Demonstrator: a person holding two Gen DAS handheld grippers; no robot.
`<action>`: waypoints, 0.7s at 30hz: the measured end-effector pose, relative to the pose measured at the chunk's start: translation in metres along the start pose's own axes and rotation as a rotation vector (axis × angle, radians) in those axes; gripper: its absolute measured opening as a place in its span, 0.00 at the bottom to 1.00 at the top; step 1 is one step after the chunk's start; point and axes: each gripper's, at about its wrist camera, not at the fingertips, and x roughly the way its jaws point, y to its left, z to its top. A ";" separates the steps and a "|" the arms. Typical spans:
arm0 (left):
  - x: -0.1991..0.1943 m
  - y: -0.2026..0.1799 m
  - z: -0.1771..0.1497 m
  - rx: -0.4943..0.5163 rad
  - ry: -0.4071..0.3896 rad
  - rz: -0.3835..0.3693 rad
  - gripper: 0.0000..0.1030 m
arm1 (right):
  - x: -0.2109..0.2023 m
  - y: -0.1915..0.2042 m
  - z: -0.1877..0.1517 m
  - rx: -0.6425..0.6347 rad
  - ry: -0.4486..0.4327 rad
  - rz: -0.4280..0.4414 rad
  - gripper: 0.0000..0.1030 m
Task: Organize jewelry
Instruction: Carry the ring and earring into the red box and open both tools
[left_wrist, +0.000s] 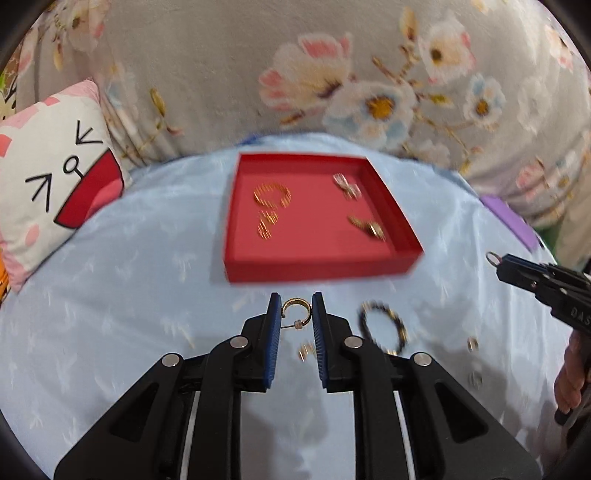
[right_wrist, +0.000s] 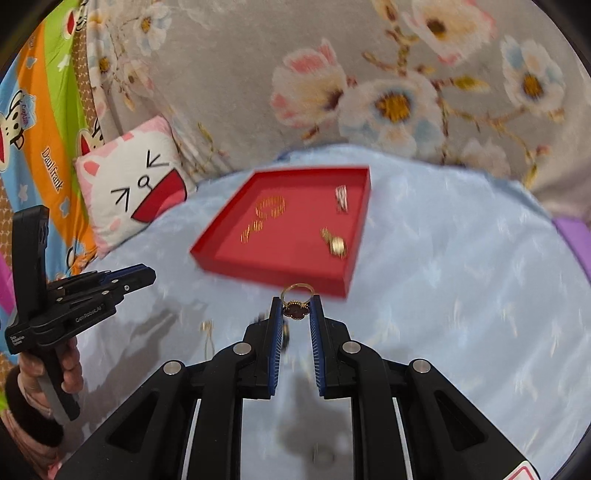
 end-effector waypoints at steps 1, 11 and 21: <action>0.007 0.002 0.012 -0.002 -0.010 0.002 0.16 | 0.008 0.001 0.011 0.002 -0.008 0.008 0.13; 0.109 0.009 0.062 -0.040 0.048 0.013 0.16 | 0.134 -0.010 0.037 0.052 0.136 -0.035 0.13; 0.150 0.012 0.060 -0.024 0.081 0.054 0.16 | 0.163 -0.016 0.031 0.033 0.173 -0.058 0.14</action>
